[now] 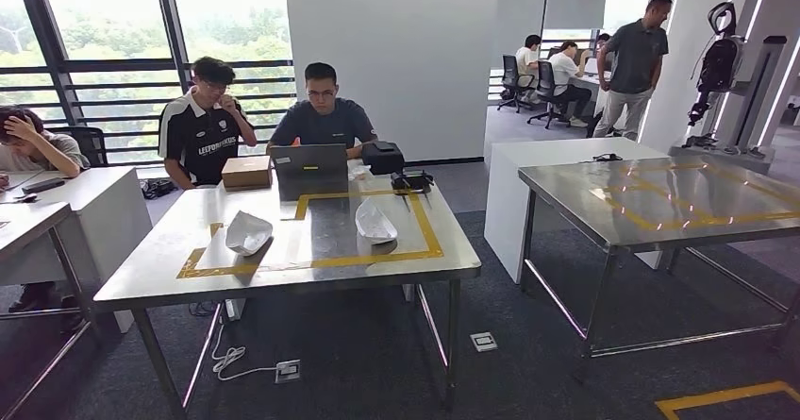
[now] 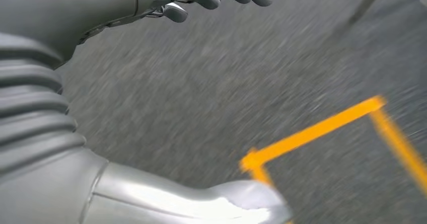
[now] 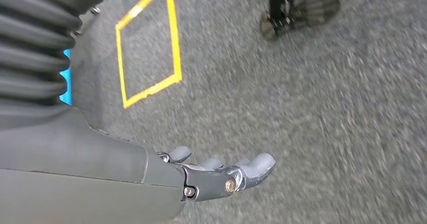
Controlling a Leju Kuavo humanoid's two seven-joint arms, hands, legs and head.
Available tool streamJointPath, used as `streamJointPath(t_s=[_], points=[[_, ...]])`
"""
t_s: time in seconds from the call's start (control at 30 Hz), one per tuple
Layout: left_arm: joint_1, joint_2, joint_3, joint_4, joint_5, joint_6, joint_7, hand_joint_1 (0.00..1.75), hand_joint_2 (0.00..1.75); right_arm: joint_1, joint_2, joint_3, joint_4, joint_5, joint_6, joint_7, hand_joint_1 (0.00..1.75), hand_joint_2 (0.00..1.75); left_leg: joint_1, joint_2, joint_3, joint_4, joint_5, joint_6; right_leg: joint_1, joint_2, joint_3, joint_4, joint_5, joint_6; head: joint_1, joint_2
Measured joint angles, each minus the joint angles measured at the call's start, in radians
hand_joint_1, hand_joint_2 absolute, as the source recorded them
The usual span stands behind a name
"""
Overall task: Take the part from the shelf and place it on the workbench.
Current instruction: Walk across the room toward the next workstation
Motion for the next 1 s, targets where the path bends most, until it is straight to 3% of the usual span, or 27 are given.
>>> streamJointPath(t_s=[0.23,0.63,0.87,0.93,1.0], points=[[0.116,-0.018,0.02,0.014,0.125,-0.053,0.052,0.0,0.0,0.024,-0.005,0.115,-0.025,-0.151,0.0,0.106,0.0,0.0,0.0,0.0,-0.001,0.0,-0.001,0.001,0.0,0.0,-0.001,0.0,-0.001,0.001,0.0,0.0],[0.307,-0.048,0.06,0.038,0.343,-0.145,0.145,0.0,0.0,0.067,-0.017,0.325,-0.063,-0.419,0.002,0.108,0.0,0.0,0.0,0.0,-0.007,0.0,-0.005,0.003,0.0,0.0,0.0,-0.001,-0.004,0.002,0.0,0.0],[0.321,-0.057,0.071,-0.014,0.422,-0.179,0.177,0.0,0.0,0.139,-0.02,0.396,-0.03,-0.519,0.003,0.108,0.0,0.0,-0.001,-0.011,0.0,0.0,-0.003,0.019,-0.004,-0.012,0.006,-0.002,-0.007,0.017,0.0,0.0],[0.297,-0.059,0.072,-0.053,0.426,-0.18,0.178,0.0,0.0,0.173,-0.022,0.405,0.002,-0.525,0.003,0.108,0.0,0.0,0.007,-0.013,0.005,-0.013,0.006,0.028,-0.004,-0.007,-0.007,0.042,-0.045,0.021,0.001,0.0],[0.272,-0.061,0.074,-0.089,0.429,-0.181,0.18,0.0,0.0,0.203,-0.024,0.411,0.036,-0.528,0.004,0.108,0.0,0.0,0.01,-0.014,0.004,-0.017,0.01,0.032,-0.004,0.001,-0.045,0.137,-0.111,0.024,0.002,0.0]])
